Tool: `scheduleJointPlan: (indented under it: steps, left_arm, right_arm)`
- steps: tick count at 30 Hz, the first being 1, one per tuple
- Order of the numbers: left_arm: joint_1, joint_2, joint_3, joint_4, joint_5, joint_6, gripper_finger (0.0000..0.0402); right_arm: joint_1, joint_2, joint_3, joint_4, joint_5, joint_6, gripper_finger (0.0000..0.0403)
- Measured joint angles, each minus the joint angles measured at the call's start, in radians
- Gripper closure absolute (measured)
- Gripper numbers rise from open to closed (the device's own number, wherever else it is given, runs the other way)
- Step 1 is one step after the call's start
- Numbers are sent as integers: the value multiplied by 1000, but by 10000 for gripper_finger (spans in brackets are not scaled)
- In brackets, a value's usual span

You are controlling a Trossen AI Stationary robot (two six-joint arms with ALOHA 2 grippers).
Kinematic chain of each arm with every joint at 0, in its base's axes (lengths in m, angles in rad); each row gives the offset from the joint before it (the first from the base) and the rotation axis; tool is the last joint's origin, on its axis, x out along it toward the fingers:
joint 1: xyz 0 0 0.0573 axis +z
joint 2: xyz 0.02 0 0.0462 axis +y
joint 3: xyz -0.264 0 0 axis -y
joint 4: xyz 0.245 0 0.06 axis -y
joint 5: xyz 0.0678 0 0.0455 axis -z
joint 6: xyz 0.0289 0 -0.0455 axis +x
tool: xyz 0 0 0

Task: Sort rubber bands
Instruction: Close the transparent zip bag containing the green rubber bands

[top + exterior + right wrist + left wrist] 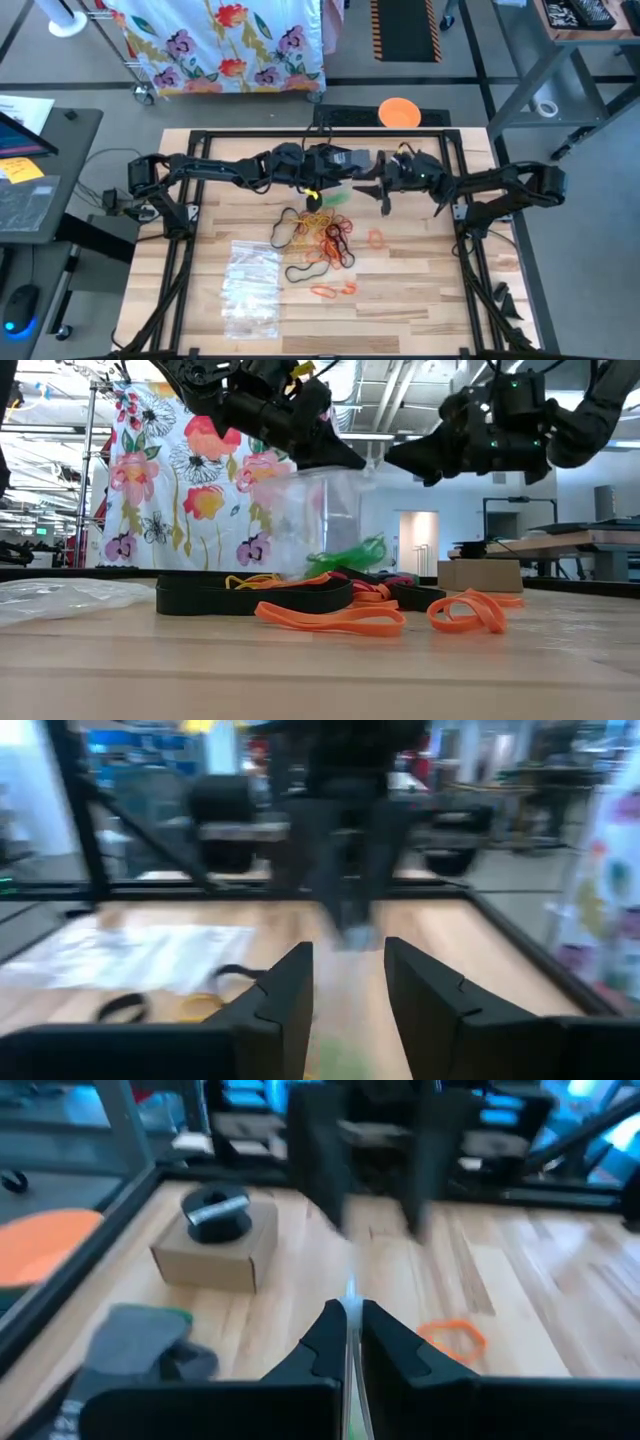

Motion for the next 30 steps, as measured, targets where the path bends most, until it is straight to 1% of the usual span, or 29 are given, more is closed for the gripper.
scheduleJointPlan:
  steps: [7, 11, 20, 25, 30]
  left_arm:
    - [-4, 0, 0, 43, 2, 0, 397]
    - [-11, 0, 0, 44, -5, 0, 397]
    - [-13, -1, 0, 47, -4, 2, 397]
    - [-18, -1, 2, -1, 6, 7, 396]
    - [-18, -1, 2, 2, 6, 11, 394]
  right_arm:
    - [40, 0, 50, -34, 14, -10, 278]
    - [40, 0, 65, -100, 68, -37, 278]
    - [40, 0, 68, -94, 78, -35, 278]
    - [38, -1, 68, -69, 92, -35, 278]
    - [39, -2, 68, -47, 92, -36, 278]
